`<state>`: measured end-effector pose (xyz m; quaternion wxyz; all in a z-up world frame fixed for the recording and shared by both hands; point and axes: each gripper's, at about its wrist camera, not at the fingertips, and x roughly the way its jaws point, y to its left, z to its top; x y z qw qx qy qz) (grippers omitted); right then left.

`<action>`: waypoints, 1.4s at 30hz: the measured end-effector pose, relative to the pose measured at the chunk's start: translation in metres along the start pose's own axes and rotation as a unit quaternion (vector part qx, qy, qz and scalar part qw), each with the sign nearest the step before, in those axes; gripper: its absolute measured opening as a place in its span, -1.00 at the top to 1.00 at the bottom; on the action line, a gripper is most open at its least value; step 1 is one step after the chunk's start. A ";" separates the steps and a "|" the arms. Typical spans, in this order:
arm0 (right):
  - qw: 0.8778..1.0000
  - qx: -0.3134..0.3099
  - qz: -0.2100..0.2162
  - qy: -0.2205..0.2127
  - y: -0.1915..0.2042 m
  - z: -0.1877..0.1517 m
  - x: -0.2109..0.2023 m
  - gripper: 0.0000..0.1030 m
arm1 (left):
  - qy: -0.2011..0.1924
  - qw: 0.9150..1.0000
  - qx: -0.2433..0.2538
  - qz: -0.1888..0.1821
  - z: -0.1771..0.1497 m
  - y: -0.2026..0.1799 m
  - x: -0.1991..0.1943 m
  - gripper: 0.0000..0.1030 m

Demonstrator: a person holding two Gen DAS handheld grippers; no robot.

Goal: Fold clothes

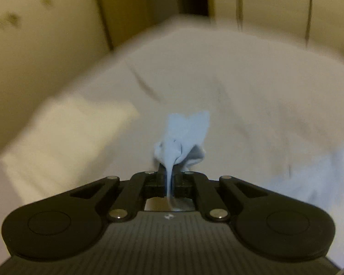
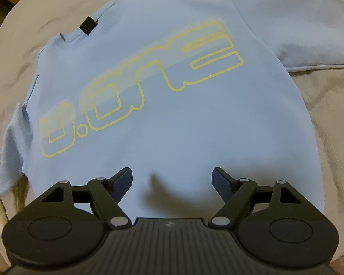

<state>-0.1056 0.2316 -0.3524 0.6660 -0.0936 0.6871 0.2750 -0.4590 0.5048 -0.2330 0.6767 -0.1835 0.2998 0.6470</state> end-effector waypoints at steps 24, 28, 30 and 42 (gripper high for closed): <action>0.998 0.048 -0.013 -0.024 -0.149 -0.074 -0.070 -0.48 | 0.295 0.932 -0.049 -0.205 -0.195 0.020 -0.097 -0.13; 0.997 0.072 -0.012 -0.036 -0.205 -0.094 -0.075 -0.35 | 0.342 0.909 -0.068 -0.228 -0.231 0.003 -0.116 -0.13; 0.996 0.080 0.008 -0.038 -0.226 -0.101 -0.071 -0.35 | 0.349 0.905 -0.080 -0.230 -0.242 -0.003 -0.119 -0.03; 0.993 0.022 0.113 0.005 -0.232 -0.111 -0.053 0.90 | 0.282 0.929 -0.076 -0.229 -0.237 -0.004 -0.166 0.88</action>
